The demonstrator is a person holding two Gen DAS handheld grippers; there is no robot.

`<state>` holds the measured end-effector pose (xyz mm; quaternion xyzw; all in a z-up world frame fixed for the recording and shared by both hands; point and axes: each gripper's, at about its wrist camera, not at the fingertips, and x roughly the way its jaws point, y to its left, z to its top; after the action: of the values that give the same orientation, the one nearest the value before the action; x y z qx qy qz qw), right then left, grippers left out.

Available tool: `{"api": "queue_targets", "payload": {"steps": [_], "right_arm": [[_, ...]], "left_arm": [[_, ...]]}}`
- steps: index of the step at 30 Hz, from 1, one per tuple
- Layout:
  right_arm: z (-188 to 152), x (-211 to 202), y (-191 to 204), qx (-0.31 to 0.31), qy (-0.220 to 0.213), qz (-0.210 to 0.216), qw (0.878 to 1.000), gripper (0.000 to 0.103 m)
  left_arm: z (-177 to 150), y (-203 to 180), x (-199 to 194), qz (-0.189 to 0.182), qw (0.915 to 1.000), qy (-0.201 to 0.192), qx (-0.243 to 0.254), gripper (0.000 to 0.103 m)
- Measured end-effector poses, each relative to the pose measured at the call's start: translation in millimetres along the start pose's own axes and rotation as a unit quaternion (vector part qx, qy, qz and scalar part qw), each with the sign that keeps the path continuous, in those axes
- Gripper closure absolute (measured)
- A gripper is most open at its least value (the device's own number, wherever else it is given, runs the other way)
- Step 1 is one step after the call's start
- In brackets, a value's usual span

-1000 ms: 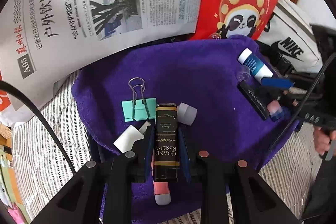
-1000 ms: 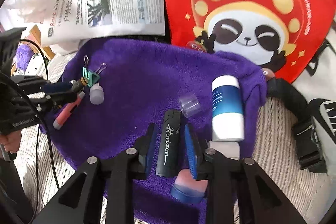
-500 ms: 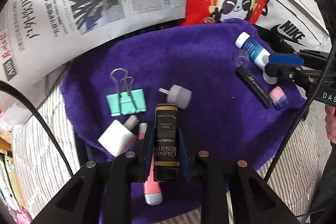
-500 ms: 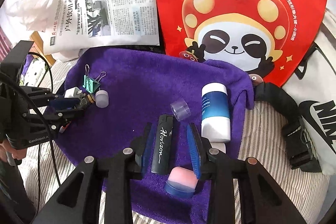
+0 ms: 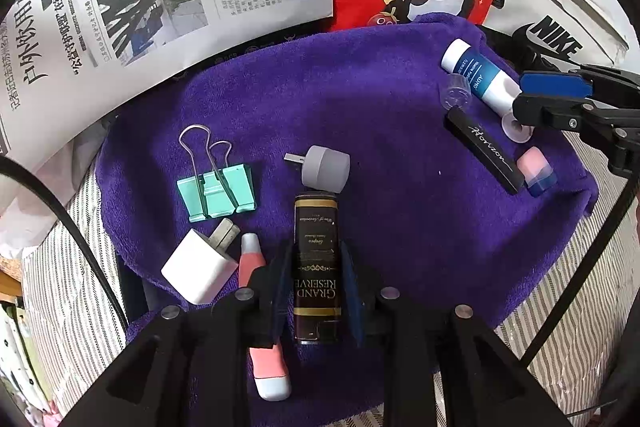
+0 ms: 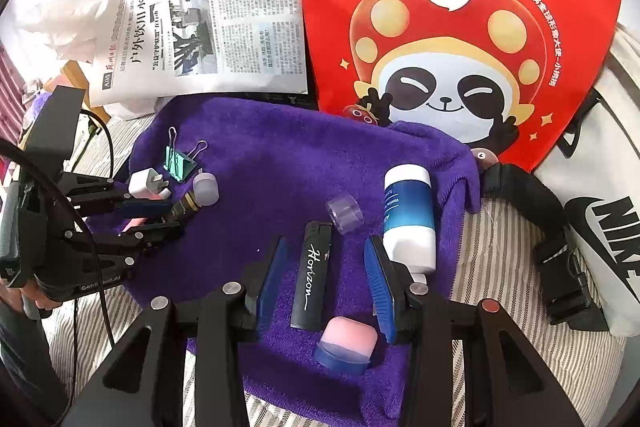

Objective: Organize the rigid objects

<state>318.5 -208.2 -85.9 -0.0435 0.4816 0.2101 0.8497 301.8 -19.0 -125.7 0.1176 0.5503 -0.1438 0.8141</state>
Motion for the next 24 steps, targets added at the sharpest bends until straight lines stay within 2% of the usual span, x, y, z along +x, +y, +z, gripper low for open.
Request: {"api": "queue_targets", "payload": {"steps": [4, 8, 11, 12, 13, 15, 18, 20, 24], "right_arm": [[-0.8, -1.3, -1.4, 0.0, 0.002, -0.001, 1.0, 0.061], [-1.9, -2.6, -5.2, 0.003, 0.006, -0.002, 1.0, 0.057], [-1.5, -8.7, -9.7, 0.01, 0.003, 0.001, 1.0, 0.055], [-1.3, -11.4, -10.6, 0.011, 0.001, 0.002, 1.0, 0.053], [-1.0, -14.8, -11.1, 0.013, -0.001, 0.004, 1.0, 0.05], [-0.6, -22.3, -10.2, 0.012, -0.008, 0.005, 1.0, 0.041], [0.3, -33.3, -6.7, 0.013, -0.025, 0.014, 1.0, 0.027], [2.1, -37.1, -4.9, 0.02, -0.023, 0.015, 0.999, 0.018], [4.2, -45.3, 4.1, 0.014, -0.016, -0.015, 1.0, 0.004]], "left_arm": [[-1.9, -0.8, 0.0, -0.008, 1.0, 0.005, 0.001, 0.065], [-4.8, -2.2, -4.8, -0.011, 0.9999, 0.01, -0.003, 0.063], [-8.5, -0.7, -17.6, -0.016, 0.9998, 0.009, -0.01, 0.058], [-9.0, -0.4, -24.1, -0.011, 0.9998, 0.007, -0.014, 0.05], [-11.2, 0.1, -29.7, -0.004, 0.9998, 0.004, -0.018, 0.036], [-14.4, 3.3, -42.3, 0.006, 0.9995, -0.01, -0.03, 0.022], [-20.8, 5.6, -58.5, 0.006, 0.9988, -0.015, -0.047, 0.019], [-25.8, 5.9, -70.0, 0.021, 0.9982, -0.017, -0.054, 0.017], [-38.4, 2.9, -97.3, 0.039, 0.9953, -0.041, -0.079, 0.008]]}}
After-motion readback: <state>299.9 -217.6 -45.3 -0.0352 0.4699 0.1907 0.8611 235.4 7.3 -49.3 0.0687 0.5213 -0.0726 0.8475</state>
